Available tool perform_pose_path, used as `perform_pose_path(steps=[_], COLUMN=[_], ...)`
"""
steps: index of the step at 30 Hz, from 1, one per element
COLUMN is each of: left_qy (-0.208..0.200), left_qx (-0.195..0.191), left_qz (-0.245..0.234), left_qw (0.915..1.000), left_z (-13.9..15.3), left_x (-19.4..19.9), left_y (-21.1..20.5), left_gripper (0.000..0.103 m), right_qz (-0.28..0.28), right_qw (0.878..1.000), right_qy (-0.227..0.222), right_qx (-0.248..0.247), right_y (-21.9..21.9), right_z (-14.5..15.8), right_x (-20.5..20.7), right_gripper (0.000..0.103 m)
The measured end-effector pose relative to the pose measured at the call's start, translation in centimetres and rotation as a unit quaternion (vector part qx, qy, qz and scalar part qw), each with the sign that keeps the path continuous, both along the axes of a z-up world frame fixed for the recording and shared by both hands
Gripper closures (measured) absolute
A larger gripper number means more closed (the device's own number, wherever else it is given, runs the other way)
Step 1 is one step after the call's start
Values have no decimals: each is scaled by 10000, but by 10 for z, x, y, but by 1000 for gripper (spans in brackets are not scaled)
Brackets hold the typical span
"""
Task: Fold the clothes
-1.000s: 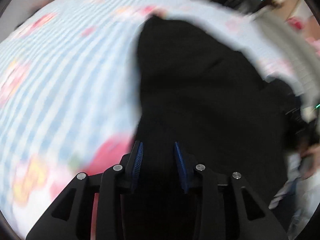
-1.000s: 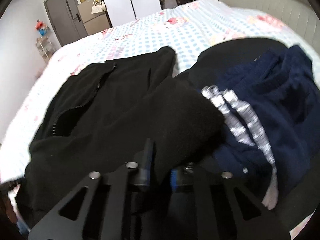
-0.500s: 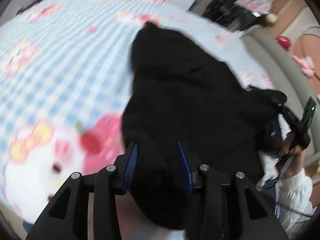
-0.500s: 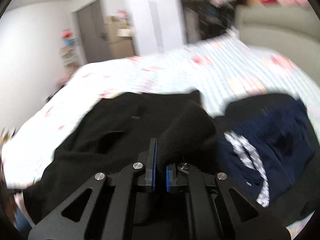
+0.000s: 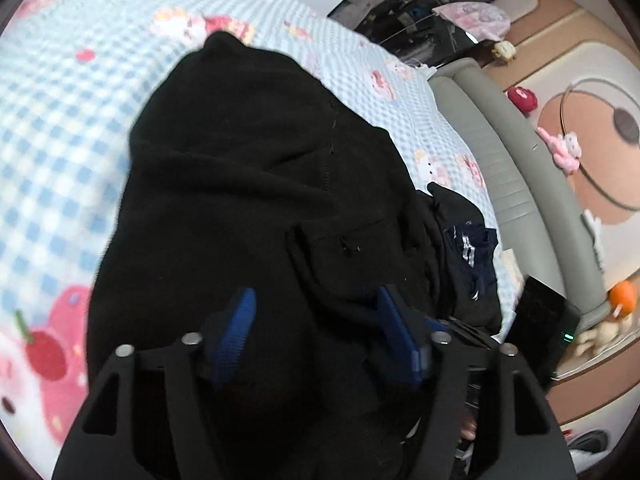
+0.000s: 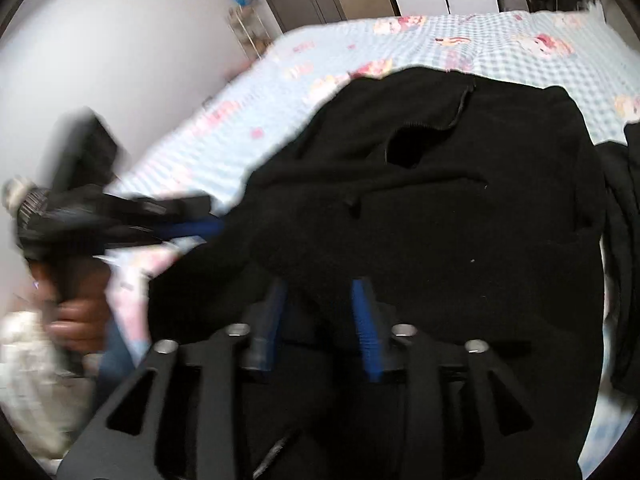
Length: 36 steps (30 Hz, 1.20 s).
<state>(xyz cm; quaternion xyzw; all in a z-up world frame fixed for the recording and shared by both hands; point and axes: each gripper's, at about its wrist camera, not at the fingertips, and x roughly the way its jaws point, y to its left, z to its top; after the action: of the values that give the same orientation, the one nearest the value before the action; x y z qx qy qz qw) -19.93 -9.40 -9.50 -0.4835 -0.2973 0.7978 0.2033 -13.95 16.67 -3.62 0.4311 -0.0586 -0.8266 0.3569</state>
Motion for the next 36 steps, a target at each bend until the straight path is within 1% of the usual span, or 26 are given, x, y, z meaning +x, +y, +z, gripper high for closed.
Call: perform_pose_path(steps=[1,2,3,4,6,7,8,9,11,13,16,18,19,20,21,22,24,25,26,28,29,31,33,34,35,36], left_qy=[-128,-200,-261,-336,-496,-544,-586,-626,-379,-58,277,172,75,-253,-619,-909,-671,-420,-155,77,71,-175,-301,-265,-224,-109], left_qx=[54,119,201,272,198,-136,-519,-902,-882,-849,-1190,-1276,-1364,-1490,-1620,-1805,-1827,-1756,-1637,-1342,-1201,-1208,-1248,-1179,-1106,-1094], left_qz=[-34,-98,-205,-279,-403,-384,-351,-318,-311,-237,68,12,-98,-257,-425,-480,-265,-123,18,79,76,107,179,201,223,246], left_qw=[9999,9997,9992,9987,9978,9977,9963,9934,9949,9961,9925,9917,9906,9882,9839,9782,9805,9835,9864,9909,9927,9925,9916,9925,9934,9936], left_z=[-4,0,1,-2,-10,-14,-18,-21,-7,12,39,38,33,21,7,-3,6,17,27,36,34,22,14,14,15,18], left_x=[-4,22,29,28,27,25,24,22,28,37,55,62,62,58,54,51,56,61,67,76,78,76,80,84,88,93], left_y=[3,15,24,31,44,52,60,68,66,57,30,12,7,6,6,6,-2,-7,-13,-23,-28,-32,-32,-32,-32,-32], left_gripper=[36,36,35,34,31,37,47,74,89,90,90,89,83,76,58,59,60,60,60,58,57,56,56,56,56,56], right_qz=[-45,-111,-204,-378,-784,-988,-1169,-1274,-1328,-1341,-1280,-1198,-1132,-1042,-906,-786,-670,-710,-798,-938,-949,-893,-802,-760,-731,-796], right_qw=[9998,9994,9991,9989,9965,9941,9914,9899,9895,9891,9896,9907,9916,9926,9933,9921,9827,9810,9834,9893,9914,9931,9921,9914,9913,9911], right_qy=[13,35,71,153,218,153,57,-48,-145,-80,164,281,279,244,136,-45,-470,-570,-549,-425,-372,-379,-663,-809,-901,-815], right_qx=[-200,-329,-375,-240,200,428,587,616,552,599,631,581,560,576,700,981,1660,1714,1534,1030,822,658,696,690,626,691], right_y=[10,19,28,35,47,50,53,58,63,61,54,46,39,31,18,6,-9,-9,-5,8,13,16,13,12,12,12], right_z=[7,13,17,19,14,8,1,-4,-9,-10,-1,4,3,-1,-12,-28,-59,-66,-63,-46,-39,-37,-50,-56,-59,-58], right_x=[-1,-4,-8,-12,-24,-32,-40,-46,-52,-53,-47,-47,-49,-51,-55,-60,-69,-70,-69,-64,-65,-76,-89,-94,-95,-92], right_gripper=[51,48,47,47,47,47,45,45,45,45,45,45,43,40,39,39,42,43,43,43,39,30,30,47,74,80])
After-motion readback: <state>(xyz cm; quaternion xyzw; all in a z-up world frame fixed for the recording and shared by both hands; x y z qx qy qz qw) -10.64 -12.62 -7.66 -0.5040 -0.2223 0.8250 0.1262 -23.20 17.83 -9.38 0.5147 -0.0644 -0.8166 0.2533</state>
